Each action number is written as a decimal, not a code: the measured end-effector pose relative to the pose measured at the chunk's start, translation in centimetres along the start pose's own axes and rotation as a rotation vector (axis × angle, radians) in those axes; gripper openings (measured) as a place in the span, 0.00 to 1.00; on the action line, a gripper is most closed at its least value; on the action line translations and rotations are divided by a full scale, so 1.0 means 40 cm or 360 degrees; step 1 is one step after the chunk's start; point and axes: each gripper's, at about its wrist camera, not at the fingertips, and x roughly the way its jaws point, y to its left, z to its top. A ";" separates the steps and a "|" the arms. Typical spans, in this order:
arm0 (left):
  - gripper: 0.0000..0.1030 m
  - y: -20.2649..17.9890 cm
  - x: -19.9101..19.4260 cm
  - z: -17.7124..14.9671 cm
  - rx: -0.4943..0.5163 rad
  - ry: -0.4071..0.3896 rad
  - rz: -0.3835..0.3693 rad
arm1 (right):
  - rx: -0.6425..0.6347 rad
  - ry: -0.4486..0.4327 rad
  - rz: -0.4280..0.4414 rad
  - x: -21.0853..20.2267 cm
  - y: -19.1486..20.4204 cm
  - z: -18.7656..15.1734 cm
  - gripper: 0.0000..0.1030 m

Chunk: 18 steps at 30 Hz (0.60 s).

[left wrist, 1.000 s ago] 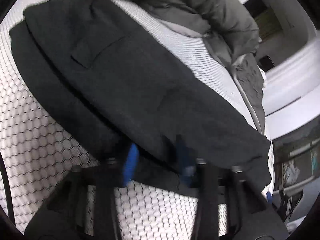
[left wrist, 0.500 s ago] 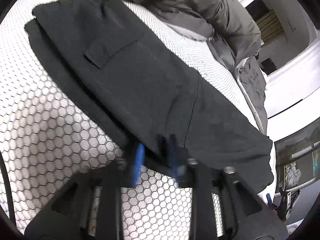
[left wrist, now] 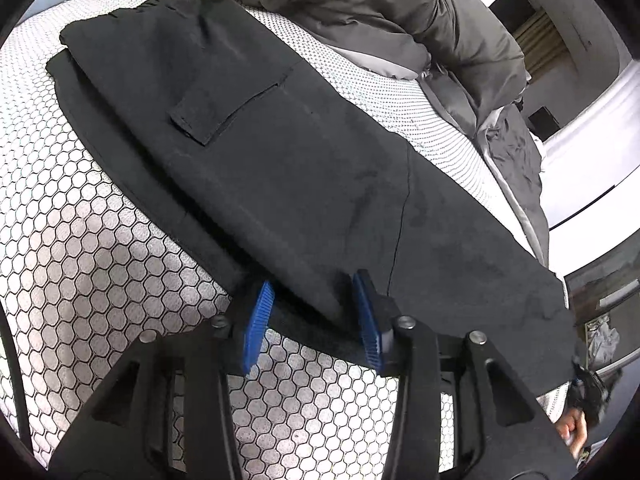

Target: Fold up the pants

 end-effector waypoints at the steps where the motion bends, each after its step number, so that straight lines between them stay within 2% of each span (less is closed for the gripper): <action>1: 0.36 -0.008 0.005 0.002 0.0017 -0.0003 0.0012 | -0.0047 -0.0021 -0.0023 -0.024 0.003 -0.005 0.05; 2: 0.36 -0.011 0.004 0.000 0.0035 -0.0004 0.0019 | -0.0069 -0.0007 -0.0067 -0.027 -0.007 -0.011 0.05; 4: 0.36 -0.009 -0.004 -0.001 0.0037 -0.0001 0.0007 | -0.0003 0.0170 -0.0242 0.028 -0.080 -0.036 0.07; 5: 0.36 0.001 -0.016 0.000 0.0011 0.0005 -0.0012 | 0.0074 0.0259 -0.0262 0.048 -0.113 -0.047 0.08; 6: 0.36 0.015 -0.033 -0.001 -0.0028 0.0000 -0.0031 | 0.0175 0.0307 -0.0215 0.053 -0.143 -0.055 0.09; 8: 0.38 0.054 -0.074 0.002 -0.0132 -0.0033 -0.0090 | 0.0178 0.0273 -0.0179 0.025 -0.138 -0.041 0.19; 10: 0.46 0.096 -0.112 0.012 -0.0202 -0.0115 -0.0037 | 0.0130 0.0167 -0.0222 -0.021 -0.117 -0.026 0.53; 11: 0.48 0.114 -0.123 0.020 -0.0226 -0.0153 -0.0015 | 0.0130 0.0121 -0.0221 -0.038 -0.114 -0.023 0.59; 13: 0.48 0.165 -0.136 0.040 -0.0327 -0.0211 0.0047 | 0.0148 0.0109 -0.0195 -0.056 -0.107 -0.022 0.62; 15: 0.47 0.193 -0.135 0.048 -0.0401 -0.0198 0.0004 | 0.0164 0.0152 -0.0145 -0.047 -0.099 -0.025 0.62; 18: 0.46 0.170 -0.152 0.051 -0.0341 -0.0233 -0.0036 | 0.0144 0.0191 -0.0162 -0.028 -0.081 -0.027 0.62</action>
